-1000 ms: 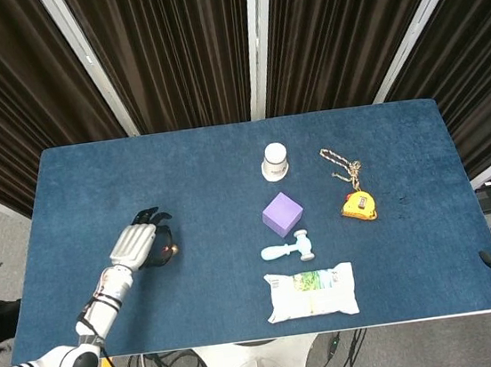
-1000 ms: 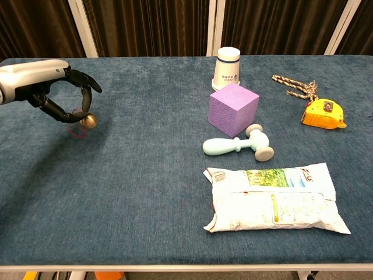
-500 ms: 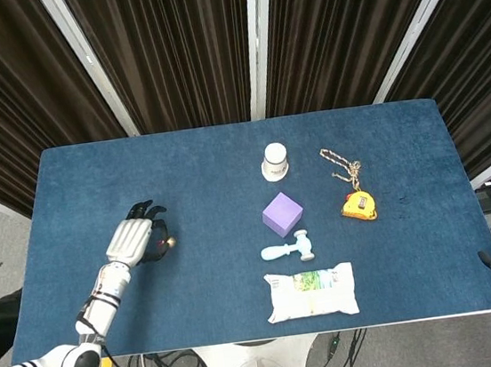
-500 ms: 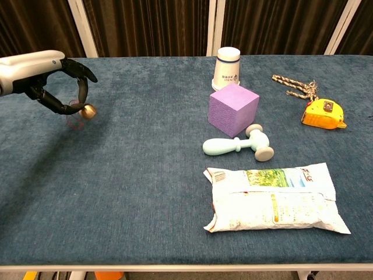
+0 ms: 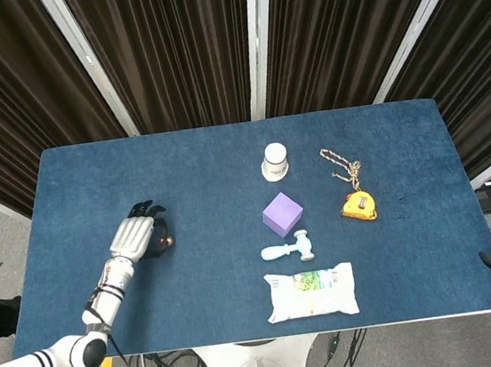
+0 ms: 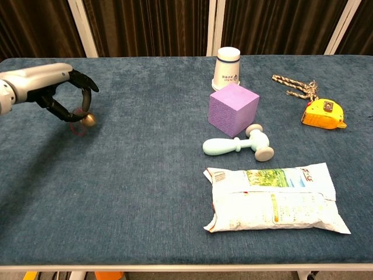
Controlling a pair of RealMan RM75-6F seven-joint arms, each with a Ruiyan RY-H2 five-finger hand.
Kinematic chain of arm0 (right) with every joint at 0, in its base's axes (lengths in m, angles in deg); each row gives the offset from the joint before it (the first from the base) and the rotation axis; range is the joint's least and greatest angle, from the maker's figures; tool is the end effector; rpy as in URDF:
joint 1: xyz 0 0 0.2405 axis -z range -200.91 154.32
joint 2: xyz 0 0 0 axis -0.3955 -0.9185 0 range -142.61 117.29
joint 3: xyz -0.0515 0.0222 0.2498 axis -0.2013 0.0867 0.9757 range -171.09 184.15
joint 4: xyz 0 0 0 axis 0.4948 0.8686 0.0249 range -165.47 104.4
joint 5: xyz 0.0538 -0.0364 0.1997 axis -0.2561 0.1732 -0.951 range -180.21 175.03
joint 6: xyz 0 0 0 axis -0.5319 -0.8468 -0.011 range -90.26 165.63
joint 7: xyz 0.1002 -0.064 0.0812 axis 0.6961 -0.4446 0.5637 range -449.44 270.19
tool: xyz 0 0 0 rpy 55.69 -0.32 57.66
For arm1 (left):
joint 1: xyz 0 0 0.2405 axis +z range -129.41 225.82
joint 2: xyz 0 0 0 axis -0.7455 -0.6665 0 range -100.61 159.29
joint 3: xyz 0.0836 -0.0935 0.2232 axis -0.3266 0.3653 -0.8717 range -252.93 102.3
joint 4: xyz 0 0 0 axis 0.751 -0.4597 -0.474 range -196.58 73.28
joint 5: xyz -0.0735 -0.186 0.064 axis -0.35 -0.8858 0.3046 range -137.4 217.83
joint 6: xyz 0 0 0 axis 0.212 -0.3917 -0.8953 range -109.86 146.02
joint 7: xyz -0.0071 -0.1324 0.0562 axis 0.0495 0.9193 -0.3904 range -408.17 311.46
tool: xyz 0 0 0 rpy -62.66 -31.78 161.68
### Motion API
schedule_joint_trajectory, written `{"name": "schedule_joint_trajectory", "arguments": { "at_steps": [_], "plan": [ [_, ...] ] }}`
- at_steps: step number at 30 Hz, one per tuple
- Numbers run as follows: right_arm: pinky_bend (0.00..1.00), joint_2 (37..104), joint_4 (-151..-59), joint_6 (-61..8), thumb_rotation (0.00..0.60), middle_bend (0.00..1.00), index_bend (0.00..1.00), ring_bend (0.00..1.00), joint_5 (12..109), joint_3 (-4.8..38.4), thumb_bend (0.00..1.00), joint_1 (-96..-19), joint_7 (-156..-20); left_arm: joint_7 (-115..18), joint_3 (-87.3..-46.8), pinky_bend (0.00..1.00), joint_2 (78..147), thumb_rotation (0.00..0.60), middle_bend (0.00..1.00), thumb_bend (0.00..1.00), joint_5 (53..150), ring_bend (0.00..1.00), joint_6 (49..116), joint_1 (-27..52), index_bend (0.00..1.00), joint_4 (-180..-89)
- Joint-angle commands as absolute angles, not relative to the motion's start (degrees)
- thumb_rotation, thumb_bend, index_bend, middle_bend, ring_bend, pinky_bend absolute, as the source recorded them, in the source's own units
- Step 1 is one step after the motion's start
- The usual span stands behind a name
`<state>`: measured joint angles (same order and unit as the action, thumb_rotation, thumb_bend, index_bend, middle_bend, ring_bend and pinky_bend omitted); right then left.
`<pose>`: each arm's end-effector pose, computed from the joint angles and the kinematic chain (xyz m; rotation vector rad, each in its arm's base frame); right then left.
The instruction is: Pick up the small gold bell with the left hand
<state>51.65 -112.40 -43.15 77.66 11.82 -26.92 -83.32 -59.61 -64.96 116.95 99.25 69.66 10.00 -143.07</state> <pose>-0.3635 -0.1838 0.1839 1.2856 -0.9210 0.7842 -0.1990 0.3435 -0.0098 -1.7187 -1.2034 -0.8687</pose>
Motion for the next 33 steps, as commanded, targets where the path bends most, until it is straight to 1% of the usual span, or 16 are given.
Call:
{"name": "schedule_joint_trajectory", "arguments": {
  "at_steps": [1, 8, 11, 14, 16, 17, 18, 20, 22, 25, 28, 30, 33],
  "plan": [
    [0.00, 51.73, -112.20, -43.00, 0.600, 0.00, 0.00, 0.00, 77.53, 11.80, 0.11, -26.90, -83.14, -59.10, -64.93, 0.00, 118.29, 0.600, 0.16, 0.49, 98.21, 0.00, 68.25, 9.26, 0.61, -140.99],
    [0.00, 52.23, -111.35, -42.59, 0.600, 0.00, 0.00, 0.00, 77.24, 11.74, 0.11, -26.85, -82.47, -57.11, -65.37, 0.00, 119.77, 0.600, 0.16, 0.49, 98.61, 0.00, 67.17, 9.16, 0.61, -138.56],
    [0.00, 52.53, -111.06, -42.54, 0.600, 0.00, 0.00, 0.00, 77.26, 11.71, 0.11, -26.84, -82.20, -56.64, -65.54, 0.00, 119.63, 0.600, 0.15, 0.49, 99.27, 0.00, 67.30, 9.26, 0.59, -138.72],
    [0.00, 52.86, -110.74, -42.24, 0.600, 0.00, 0.00, 0.00, 77.39, 11.56, 0.11, -26.94, -82.04, -56.50, -65.76, 0.00, 119.30, 0.600, 0.13, 0.47, 99.91, 0.00, 67.38, 9.28, 0.49, -138.95],
    [0.00, 53.03, -110.53, -42.14, 0.600, 0.00, 0.00, 0.00, 77.43, 11.50, 0.11, -26.96, -81.91, -55.86, -65.86, 0.00, 119.09, 0.600, 0.10, 0.43, 100.72, 0.00, 67.50, 9.37, 0.34, -139.22],
    [0.00, 53.11, -110.39, -42.13, 0.600, 0.00, 0.00, 0.00, 77.42, 11.50, 0.11, -26.95, -81.81, -55.14, -65.93, 0.00, 118.99, 0.600, 0.08, 0.41, 101.57, 0.00, 67.76, 9.51, 0.28, -139.26],
    [0.00, 53.14, -110.31, -42.13, 0.600, 0.00, 0.00, 0.00, 77.41, 11.52, 0.11, -26.96, -81.76, -54.51, -65.92, 0.00, 119.01, 0.600, 0.06, 0.39, 102.17, 0.00, 68.08, 9.64, 0.20, -139.20],
    [0.00, 53.14, -110.20, -42.21, 0.600, 0.00, 0.00, 0.00, 77.38, 11.59, 0.11, -26.93, -81.66, -53.09, -65.83, 0.00, 119.11, 0.600, 0.04, 0.37, 103.58, 0.00, 68.86, 9.89, 0.13, -138.80],
    [0.00, 53.10, -110.18, -42.34, 0.600, 0.00, 0.00, 0.00, 77.39, 11.63, 0.11, -26.88, -81.63, -52.31, -65.84, 0.00, 119.15, 0.600, 0.03, 0.36, 104.42, 0.00, 69.31, 10.05, 0.09, -138.50],
    [0.00, 53.07, -110.21, -42.58, 0.600, 0.00, 0.00, 0.00, 77.47, 11.67, 0.11, -26.80, -81.61, -51.69, -65.96, 0.00, 118.27, 0.600, 0.03, 0.35, 105.81, 0.00, 70.76, 10.67, 0.09, -139.86],
    [0.00, 53.07, -110.22, -42.64, 0.600, 0.00, 0.00, 0.00, 77.44, 11.70, 0.11, -26.76, -81.57, -53.22, -66.98, 0.00, 115.89, 0.600, 0.03, 0.34, 108.91, 0.00, 76.07, 12.88, 0.09, -143.50],
    [0.00, 53.14, -110.14, -42.75, 0.600, 0.00, 0.00, 0.00, 77.52, 11.74, 0.11, -26.75, -81.44, -56.28, -68.41, 0.00, 114.32, 0.600, 0.03, 0.32, 111.77, 0.00, 82.68, 15.79, 0.08, -145.41],
    [0.00, 53.29, -110.18, -42.74, 0.600, 0.00, 0.00, 0.00, 77.69, 11.67, 0.11, -26.78, -81.34, -59.19, -70.69, 0.00, 113.10, 0.600, 0.03, 0.29, 115.47, 0.00, 92.32, 20.84, 0.08, -145.64]
  ]
}}
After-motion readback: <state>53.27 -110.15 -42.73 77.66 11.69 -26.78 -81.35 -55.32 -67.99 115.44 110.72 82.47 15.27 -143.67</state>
